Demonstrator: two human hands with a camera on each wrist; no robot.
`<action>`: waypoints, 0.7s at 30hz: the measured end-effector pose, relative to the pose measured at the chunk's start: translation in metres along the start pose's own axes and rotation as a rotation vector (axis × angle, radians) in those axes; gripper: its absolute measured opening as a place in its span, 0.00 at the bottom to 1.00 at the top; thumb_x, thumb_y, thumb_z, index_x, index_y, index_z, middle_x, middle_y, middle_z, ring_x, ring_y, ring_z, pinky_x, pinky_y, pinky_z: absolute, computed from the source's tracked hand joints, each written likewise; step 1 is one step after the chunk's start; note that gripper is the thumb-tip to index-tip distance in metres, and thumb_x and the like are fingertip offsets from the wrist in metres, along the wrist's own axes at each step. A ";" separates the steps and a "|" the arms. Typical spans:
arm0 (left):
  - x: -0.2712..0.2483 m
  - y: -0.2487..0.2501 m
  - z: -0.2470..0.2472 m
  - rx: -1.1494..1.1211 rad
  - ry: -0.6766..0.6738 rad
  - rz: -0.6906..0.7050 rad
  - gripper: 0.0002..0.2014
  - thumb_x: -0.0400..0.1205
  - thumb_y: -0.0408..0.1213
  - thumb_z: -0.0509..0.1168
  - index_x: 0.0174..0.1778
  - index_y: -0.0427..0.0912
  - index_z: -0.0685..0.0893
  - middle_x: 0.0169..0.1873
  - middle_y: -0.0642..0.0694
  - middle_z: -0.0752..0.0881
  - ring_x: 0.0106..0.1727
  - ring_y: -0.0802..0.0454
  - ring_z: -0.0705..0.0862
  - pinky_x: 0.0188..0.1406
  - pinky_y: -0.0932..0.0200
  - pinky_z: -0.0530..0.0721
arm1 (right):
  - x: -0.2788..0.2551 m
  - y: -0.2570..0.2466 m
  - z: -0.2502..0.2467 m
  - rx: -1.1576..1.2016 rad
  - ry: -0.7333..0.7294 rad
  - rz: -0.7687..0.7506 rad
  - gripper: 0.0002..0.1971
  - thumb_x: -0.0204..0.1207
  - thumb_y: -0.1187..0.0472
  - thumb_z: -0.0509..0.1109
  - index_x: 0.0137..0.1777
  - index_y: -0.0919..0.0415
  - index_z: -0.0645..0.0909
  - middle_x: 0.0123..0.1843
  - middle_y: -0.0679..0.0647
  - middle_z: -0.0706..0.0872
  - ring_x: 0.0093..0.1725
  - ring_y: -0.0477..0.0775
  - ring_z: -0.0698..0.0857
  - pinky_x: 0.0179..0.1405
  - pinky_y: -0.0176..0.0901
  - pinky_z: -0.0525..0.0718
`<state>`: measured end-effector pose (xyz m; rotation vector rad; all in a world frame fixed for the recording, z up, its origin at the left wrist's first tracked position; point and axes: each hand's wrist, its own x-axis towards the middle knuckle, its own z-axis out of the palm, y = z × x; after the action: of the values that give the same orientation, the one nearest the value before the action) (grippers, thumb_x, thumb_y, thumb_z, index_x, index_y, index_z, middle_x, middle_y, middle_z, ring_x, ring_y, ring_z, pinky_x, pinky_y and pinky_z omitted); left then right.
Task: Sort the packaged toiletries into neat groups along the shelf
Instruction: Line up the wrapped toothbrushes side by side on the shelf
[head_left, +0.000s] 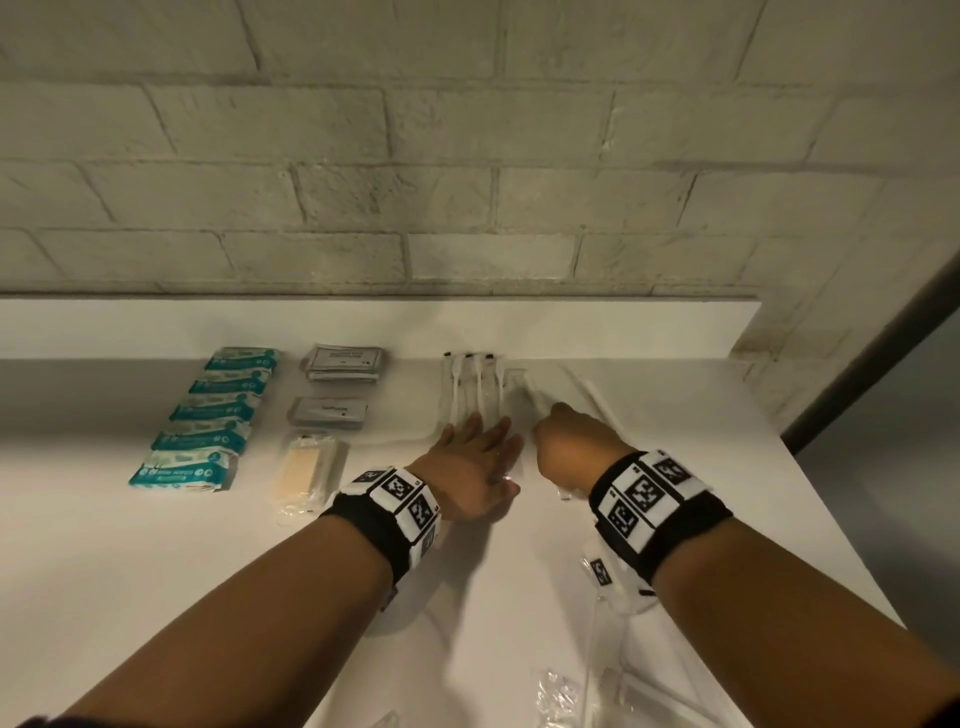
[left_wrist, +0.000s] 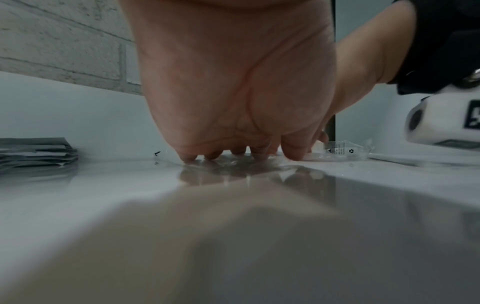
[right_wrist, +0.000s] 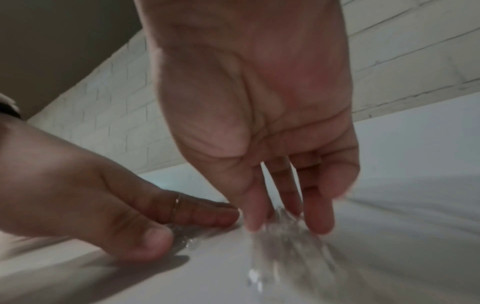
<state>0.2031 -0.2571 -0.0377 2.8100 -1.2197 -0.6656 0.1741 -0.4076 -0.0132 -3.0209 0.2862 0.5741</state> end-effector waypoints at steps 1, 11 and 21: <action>0.000 0.000 -0.001 -0.004 -0.001 -0.001 0.33 0.87 0.55 0.49 0.85 0.52 0.44 0.85 0.49 0.40 0.85 0.40 0.38 0.81 0.39 0.42 | 0.005 -0.003 0.000 0.014 0.018 0.008 0.19 0.80 0.64 0.57 0.70 0.62 0.77 0.69 0.60 0.74 0.64 0.65 0.81 0.53 0.48 0.78; 0.005 0.006 -0.004 0.007 0.044 0.037 0.38 0.84 0.62 0.49 0.84 0.55 0.36 0.84 0.52 0.35 0.83 0.43 0.30 0.81 0.42 0.34 | 0.013 0.038 -0.015 0.247 0.289 0.221 0.22 0.78 0.57 0.62 0.71 0.59 0.71 0.66 0.61 0.76 0.66 0.65 0.78 0.62 0.54 0.78; 0.018 0.006 -0.003 0.065 -0.018 0.024 0.33 0.85 0.61 0.45 0.85 0.55 0.43 0.85 0.53 0.40 0.84 0.40 0.35 0.81 0.37 0.39 | 0.006 0.081 -0.026 0.142 0.349 0.028 0.11 0.77 0.64 0.63 0.56 0.54 0.81 0.56 0.56 0.81 0.52 0.62 0.84 0.48 0.48 0.80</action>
<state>0.2109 -0.2742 -0.0412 2.8420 -1.2996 -0.6638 0.1734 -0.4899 0.0072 -2.9654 0.3660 0.0197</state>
